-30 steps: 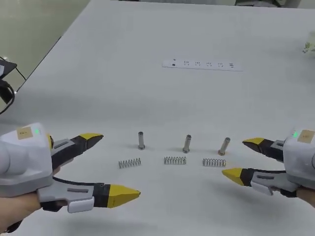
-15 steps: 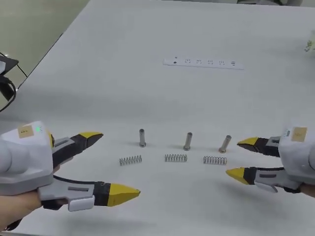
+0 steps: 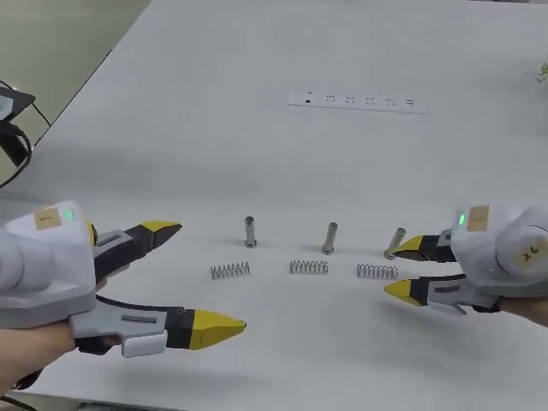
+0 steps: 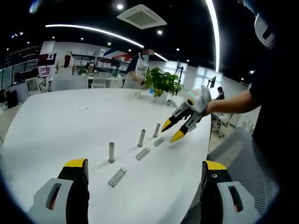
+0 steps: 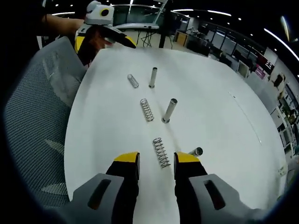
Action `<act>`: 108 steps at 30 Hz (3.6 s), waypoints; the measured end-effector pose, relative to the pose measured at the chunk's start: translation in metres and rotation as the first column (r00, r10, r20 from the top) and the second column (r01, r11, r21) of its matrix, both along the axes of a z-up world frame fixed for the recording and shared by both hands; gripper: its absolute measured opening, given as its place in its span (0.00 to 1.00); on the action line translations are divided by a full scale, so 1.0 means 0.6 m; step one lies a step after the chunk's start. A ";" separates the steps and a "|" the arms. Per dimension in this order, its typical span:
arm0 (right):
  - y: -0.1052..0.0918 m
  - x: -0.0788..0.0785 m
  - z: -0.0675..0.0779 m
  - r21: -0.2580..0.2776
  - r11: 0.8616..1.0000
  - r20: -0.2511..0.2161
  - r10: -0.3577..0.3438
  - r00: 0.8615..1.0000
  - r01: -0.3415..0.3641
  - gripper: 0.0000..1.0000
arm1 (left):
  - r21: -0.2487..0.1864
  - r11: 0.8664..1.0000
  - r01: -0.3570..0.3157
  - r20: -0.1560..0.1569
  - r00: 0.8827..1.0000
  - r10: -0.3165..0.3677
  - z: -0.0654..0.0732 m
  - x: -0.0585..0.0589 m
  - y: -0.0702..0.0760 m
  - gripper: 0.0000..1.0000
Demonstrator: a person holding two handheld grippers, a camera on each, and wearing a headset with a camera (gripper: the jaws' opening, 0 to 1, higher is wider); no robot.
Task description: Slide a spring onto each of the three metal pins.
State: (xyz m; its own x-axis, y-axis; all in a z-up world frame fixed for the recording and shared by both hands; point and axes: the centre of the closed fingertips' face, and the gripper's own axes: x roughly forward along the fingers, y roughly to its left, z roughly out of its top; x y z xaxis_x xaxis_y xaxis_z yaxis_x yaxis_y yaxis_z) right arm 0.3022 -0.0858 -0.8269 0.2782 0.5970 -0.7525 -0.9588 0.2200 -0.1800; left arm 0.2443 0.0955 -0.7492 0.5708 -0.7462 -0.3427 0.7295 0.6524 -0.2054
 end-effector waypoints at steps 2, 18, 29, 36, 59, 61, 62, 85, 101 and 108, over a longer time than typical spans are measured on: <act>0.002 0.001 -0.008 -0.015 1.000 -0.013 0.007 1.000 -0.007 0.27 | -0.003 1.000 0.000 0.002 1.000 0.000 0.002 0.000 -0.001 0.98; -0.004 0.016 -0.043 -0.092 0.996 -0.058 -0.010 0.998 0.005 0.15 | -0.003 1.000 -0.021 0.000 1.000 0.021 0.000 -0.004 0.011 0.98; -0.008 0.008 -0.046 -0.103 0.994 -0.067 0.013 0.998 -0.020 0.08 | -0.001 1.000 -0.009 -0.003 1.000 0.009 -0.002 -0.005 0.006 0.98; -0.006 -0.004 -0.025 -0.089 0.994 -0.059 0.051 0.997 -0.057 0.08 | 0.004 1.000 0.014 -0.005 1.000 -0.014 -0.002 -0.005 -0.004 0.98; 0.027 -0.047 0.051 -0.017 0.993 -0.053 0.118 0.992 -0.119 0.08 | -0.014 0.992 0.126 -0.004 0.992 -0.127 -0.008 -0.007 -0.051 0.98; 0.032 -0.050 0.055 -0.015 0.991 -0.048 0.130 0.990 -0.131 0.08 | -0.001 0.990 0.140 0.009 0.990 -0.140 -0.011 -0.006 -0.055 0.96; 0.034 -0.051 0.056 -0.015 0.991 -0.047 0.134 0.990 -0.135 0.08 | 0.005 0.989 0.147 0.014 0.989 -0.147 -0.012 -0.005 -0.057 0.95; 0.089 -0.093 0.100 0.056 0.970 -0.028 0.240 0.970 -0.239 0.08 | -0.018 0.947 0.322 0.128 0.940 -0.317 0.001 0.000 -0.148 0.68; 0.103 -0.106 0.112 0.020 0.957 -0.003 0.288 0.958 -0.288 0.08 | -0.001 0.911 0.413 0.137 0.902 -0.409 0.006 0.005 -0.185 0.28; 0.101 -0.108 0.115 0.017 0.956 -0.003 0.292 0.956 -0.292 0.08 | 0.009 0.900 0.436 0.135 0.891 -0.433 0.004 -0.001 -0.194 0.18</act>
State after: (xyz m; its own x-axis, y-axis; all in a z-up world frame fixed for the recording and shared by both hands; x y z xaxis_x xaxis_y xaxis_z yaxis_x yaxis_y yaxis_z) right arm 0.2376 -0.0253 -0.7578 0.0856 0.6638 -0.7430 -0.9827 -0.0669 -0.1729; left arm 0.2437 -0.0208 -0.7468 0.2259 -0.9361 -0.2695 0.9604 0.2604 -0.0993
